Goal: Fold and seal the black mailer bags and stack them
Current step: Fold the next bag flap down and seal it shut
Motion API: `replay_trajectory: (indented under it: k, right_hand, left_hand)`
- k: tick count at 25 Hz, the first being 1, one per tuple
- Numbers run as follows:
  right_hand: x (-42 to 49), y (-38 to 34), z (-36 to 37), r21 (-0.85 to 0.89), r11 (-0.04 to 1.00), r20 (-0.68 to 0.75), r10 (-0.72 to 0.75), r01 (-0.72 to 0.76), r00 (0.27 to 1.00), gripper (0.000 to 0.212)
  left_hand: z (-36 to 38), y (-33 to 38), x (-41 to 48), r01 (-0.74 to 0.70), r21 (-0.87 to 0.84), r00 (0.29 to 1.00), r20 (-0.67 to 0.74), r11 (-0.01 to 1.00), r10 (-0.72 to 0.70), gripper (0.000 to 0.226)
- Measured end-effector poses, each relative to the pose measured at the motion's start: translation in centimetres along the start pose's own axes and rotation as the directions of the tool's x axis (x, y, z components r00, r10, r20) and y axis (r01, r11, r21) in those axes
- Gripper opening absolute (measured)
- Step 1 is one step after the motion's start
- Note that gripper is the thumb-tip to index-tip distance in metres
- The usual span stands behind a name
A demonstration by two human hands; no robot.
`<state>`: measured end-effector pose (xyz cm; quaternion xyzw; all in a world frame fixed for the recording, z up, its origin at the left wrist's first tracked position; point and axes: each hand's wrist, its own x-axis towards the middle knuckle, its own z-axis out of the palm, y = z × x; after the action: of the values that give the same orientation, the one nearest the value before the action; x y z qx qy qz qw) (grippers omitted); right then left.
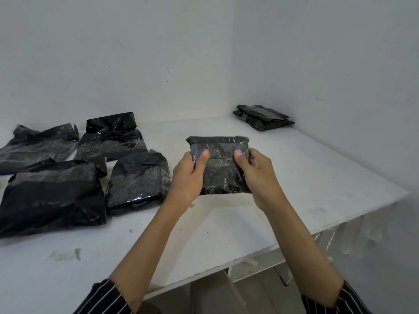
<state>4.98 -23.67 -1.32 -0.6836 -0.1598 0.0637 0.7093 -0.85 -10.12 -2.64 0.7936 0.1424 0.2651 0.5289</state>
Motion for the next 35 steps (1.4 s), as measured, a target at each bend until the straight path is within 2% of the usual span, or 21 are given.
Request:
replay_trajectory:
  k: [2,4,5,7,8,9,10,12,13,15,16,18,21,25,27,29,31,33,35]
  right_hand:
    - [0.1,1.1,-0.6,-0.187,0.974,0.003,0.133,-0.130,0.991,0.030]
    - [-0.2,2.5,-1.1,-0.528,0.840,-0.013,0.136,-0.123,0.991,0.033]
    - [-0.4,3.0,-1.2,-0.662,0.744,-0.019,0.097,-0.085,0.995,0.031]
    - [-0.7,3.8,-1.5,-0.824,0.566,-0.027,-0.005,-0.020,1.000,0.030]
    - [-1.0,4.0,-1.6,-0.876,0.482,-0.020,-0.072,0.017,0.997,0.036]
    - [-1.5,4.1,-1.6,-0.904,0.419,0.023,-0.155,0.087,0.988,0.043]
    - [-1.9,4.2,-1.6,-0.903,0.385,0.110,-0.221,0.190,0.969,0.046]
    - [-2.8,4.3,-1.3,-0.841,0.369,0.337,-0.215,0.396,0.916,0.047]
    - [-3.2,4.4,-1.2,-0.824,0.348,0.424,-0.146,0.448,0.894,0.048]
    - [-3.3,4.8,-1.0,-0.848,0.257,0.474,-0.026,0.464,0.880,0.058]
    - [-3.2,4.9,-0.9,-0.871,0.205,0.457,0.001,0.447,0.890,0.064]
    - [-3.1,4.8,-0.9,-0.910,0.136,0.401,0.054,0.391,0.915,0.062]
    - [-3.3,4.6,-0.6,-0.949,0.102,0.308,0.084,0.299,0.948,0.060]
    - [-3.2,4.5,-0.4,-0.975,0.168,0.162,0.109,0.142,0.981,0.074]
    - [-3.2,4.2,-0.9,-0.980,0.198,0.043,0.107,0.021,0.993,0.092]
    - [-3.3,3.9,-1.5,-0.960,0.277,-0.023,0.094,-0.048,0.995,0.095]
    - [-3.3,3.8,-2.0,-0.899,0.437,-0.001,0.084,-0.037,0.996,0.077]
    - [-2.9,3.6,-2.3,-0.762,0.647,0.035,0.082,-0.027,0.996,0.063]
    - [-2.3,2.8,-2.9,-0.545,0.837,0.071,0.103,-0.048,0.992,0.058]
  left_hand:
    - [0.2,-0.9,-0.4,0.081,0.113,0.994,0.061,0.990,-0.088,0.053]
    - [0.8,-1.4,-1.4,0.080,0.393,0.986,0.105,0.916,-0.132,0.051]
    - [1.1,-1.4,-1.7,0.048,0.568,0.990,0.084,0.822,-0.116,0.051]
    - [1.7,-1.2,-2.0,0.015,0.846,0.999,0.012,0.533,-0.046,0.053]
    - [1.8,-1.0,-2.2,0.029,0.901,1.000,-0.024,0.433,-0.017,0.055]
    - [2.0,-1.2,-2.2,0.001,0.917,0.998,-0.024,0.399,0.054,0.055]
    - [2.1,-1.5,-2.2,-0.100,0.904,0.985,0.030,0.416,0.173,0.052]
    - [2.5,-2.7,-2.5,-0.404,0.798,0.888,0.224,0.448,0.401,0.046]
    - [2.6,-3.1,-2.7,-0.486,0.732,0.865,0.326,0.477,0.380,0.047]
    - [2.4,-3.6,-2.7,-0.444,0.706,0.885,0.441,0.551,0.149,0.051]
    - [2.4,-3.9,-2.5,-0.400,0.734,0.895,0.441,0.549,0.063,0.052]
    - [2.4,-3.7,-2.4,-0.354,0.779,0.911,0.413,0.517,0.002,0.056]
    - [2.3,-3.2,-2.6,-0.239,0.794,0.936,0.341,0.559,-0.084,0.065]
    - [2.2,-3.0,-3.1,-0.085,0.805,0.964,0.215,0.587,-0.156,0.079]
    - [2.2,-2.9,-3.3,-0.057,0.811,0.987,0.135,0.582,-0.091,0.075]
    - [2.3,-2.6,-3.5,-0.046,0.820,0.999,0.047,0.571,0.013,0.064]
    - [2.5,-2.2,-3.5,-0.043,0.800,0.998,0.013,0.598,0.053,0.057]
    - [2.5,-2.1,-2.9,-0.025,0.690,1.000,0.005,0.723,0.029,0.052]
    - [2.5,-1.5,-1.7,0.006,0.506,0.998,0.045,0.862,-0.034,0.047]
